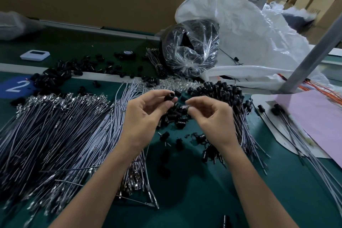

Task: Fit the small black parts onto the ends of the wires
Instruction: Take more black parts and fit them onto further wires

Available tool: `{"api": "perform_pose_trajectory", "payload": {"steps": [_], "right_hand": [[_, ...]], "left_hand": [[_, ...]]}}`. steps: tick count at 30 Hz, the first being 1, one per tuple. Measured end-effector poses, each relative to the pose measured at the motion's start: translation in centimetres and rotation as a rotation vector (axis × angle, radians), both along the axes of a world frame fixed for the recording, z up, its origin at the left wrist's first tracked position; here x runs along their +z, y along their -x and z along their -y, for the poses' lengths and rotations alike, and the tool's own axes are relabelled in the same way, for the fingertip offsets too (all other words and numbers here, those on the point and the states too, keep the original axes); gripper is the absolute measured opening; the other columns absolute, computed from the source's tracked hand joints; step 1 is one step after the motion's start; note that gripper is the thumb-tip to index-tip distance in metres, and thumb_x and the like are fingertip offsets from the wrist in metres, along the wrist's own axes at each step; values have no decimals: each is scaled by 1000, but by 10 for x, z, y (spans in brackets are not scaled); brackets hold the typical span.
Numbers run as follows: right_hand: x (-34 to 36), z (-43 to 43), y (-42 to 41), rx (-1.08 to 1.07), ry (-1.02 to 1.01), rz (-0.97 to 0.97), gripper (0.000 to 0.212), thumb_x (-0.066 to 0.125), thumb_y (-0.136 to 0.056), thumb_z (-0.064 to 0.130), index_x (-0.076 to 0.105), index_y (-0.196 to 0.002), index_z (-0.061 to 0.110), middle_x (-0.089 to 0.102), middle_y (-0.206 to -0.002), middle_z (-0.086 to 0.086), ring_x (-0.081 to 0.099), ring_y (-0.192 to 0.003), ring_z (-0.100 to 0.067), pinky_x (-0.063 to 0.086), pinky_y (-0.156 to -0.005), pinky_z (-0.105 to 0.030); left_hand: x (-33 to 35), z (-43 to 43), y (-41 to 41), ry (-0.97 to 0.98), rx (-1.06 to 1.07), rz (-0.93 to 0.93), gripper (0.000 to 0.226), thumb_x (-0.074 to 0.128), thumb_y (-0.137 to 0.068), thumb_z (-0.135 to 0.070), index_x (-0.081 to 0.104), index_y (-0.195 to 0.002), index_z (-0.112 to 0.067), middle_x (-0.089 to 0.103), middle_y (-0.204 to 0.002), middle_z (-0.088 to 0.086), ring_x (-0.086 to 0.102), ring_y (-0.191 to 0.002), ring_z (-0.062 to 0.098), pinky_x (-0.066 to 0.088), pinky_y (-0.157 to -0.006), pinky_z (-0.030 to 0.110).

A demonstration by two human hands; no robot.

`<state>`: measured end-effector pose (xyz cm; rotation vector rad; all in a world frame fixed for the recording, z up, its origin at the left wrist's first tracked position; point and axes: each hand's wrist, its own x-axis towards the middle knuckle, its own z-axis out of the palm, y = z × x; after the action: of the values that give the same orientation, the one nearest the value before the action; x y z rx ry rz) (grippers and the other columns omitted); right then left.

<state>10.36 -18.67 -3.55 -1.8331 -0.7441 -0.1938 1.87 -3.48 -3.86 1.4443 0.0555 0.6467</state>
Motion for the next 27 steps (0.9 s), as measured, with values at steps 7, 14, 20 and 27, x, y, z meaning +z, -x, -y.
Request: {"api": "perform_pose_trajectory", "payload": {"steps": [7,14,20,27], "right_hand": [[0,-4,1,89,-19,-113,22,70,-82,-6,75,-87,16,75,-80,1,73,-77,-12,58,-75,-26],[-1,-4,3,140,43,-144,17,77,-80,3,73,-83,19,74,-79,3,71,-75,-10,56,-73,-22],[-13,-15,10,167,243,-92,16,75,-83,7,75,-94,19,68,-76,13,62,-68,0,47,-66,-11],[-2,-25,22,290,-156,-264,8,70,-88,13,73,-95,10,73,-87,-10,67,-79,-27,55,-78,-46]], "left_hand": [[6,-3,5,79,-149,162,23,67,-80,-5,72,-101,-13,76,-104,6,70,-105,25,53,-91,26],[5,-3,4,134,-170,168,22,64,-82,-6,70,-104,-10,75,-107,7,69,-108,26,53,-91,27],[6,-3,5,156,-157,168,21,62,-84,-6,67,-104,-10,75,-107,4,69,-109,20,52,-89,22],[3,1,3,138,-163,135,23,64,-84,-12,67,-106,-7,76,-104,6,71,-105,19,54,-84,21]]}}
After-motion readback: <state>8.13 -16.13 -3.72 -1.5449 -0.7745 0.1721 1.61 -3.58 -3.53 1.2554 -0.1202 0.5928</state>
